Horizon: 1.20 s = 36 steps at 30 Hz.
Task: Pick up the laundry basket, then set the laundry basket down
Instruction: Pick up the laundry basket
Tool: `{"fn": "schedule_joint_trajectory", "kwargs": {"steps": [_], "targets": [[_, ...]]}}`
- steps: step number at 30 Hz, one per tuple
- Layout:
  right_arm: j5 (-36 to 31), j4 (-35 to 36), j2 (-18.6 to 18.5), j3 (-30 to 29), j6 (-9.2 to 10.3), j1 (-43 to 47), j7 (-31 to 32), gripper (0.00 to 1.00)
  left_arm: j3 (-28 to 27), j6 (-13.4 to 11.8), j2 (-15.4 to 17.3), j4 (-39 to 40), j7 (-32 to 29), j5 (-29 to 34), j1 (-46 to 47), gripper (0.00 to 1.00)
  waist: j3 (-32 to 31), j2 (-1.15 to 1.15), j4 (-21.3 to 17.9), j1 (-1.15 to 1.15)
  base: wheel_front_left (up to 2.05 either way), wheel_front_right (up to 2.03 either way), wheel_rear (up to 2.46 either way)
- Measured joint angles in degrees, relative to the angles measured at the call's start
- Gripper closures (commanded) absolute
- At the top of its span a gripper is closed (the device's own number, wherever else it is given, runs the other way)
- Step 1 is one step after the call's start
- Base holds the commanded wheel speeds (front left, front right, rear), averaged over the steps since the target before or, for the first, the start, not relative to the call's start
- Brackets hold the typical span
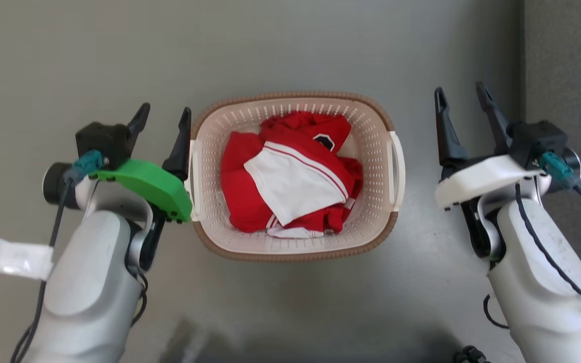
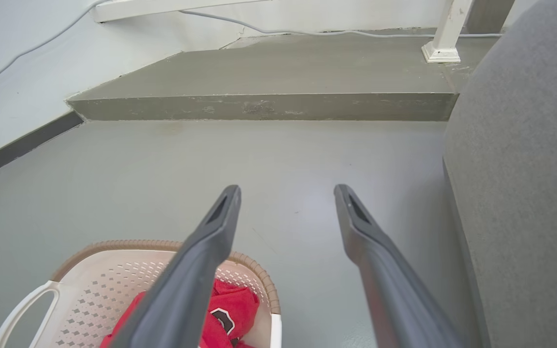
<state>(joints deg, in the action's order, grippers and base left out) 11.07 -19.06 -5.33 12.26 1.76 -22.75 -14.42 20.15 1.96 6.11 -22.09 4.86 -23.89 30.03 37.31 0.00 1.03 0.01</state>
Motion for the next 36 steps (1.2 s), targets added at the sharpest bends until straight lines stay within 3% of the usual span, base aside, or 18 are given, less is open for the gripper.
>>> {"fn": "schedule_joint_trajectory", "kwargs": {"steps": [9, 36], "targets": [[-0.53, -6.33, 0.04, 0.94, -0.76, -4.99, -0.01, 0.0, 0.78, 3.07, -0.16, -9.27, -0.66, -0.07, 5.86, 0.0, 7.01, 0.0, 0.38, 0.0, 0.0, 0.0, 0.0], [-0.52, -19.64, 1.55, 5.76, -4.25, -7.42, 0.0, 0.0, 2.98, 5.13, -1.81, -29.14, 0.15, -4.45, 11.65, 0.0, 14.46, 0.0, -0.02, 0.0, 0.0, 0.0, 0.0]]}}
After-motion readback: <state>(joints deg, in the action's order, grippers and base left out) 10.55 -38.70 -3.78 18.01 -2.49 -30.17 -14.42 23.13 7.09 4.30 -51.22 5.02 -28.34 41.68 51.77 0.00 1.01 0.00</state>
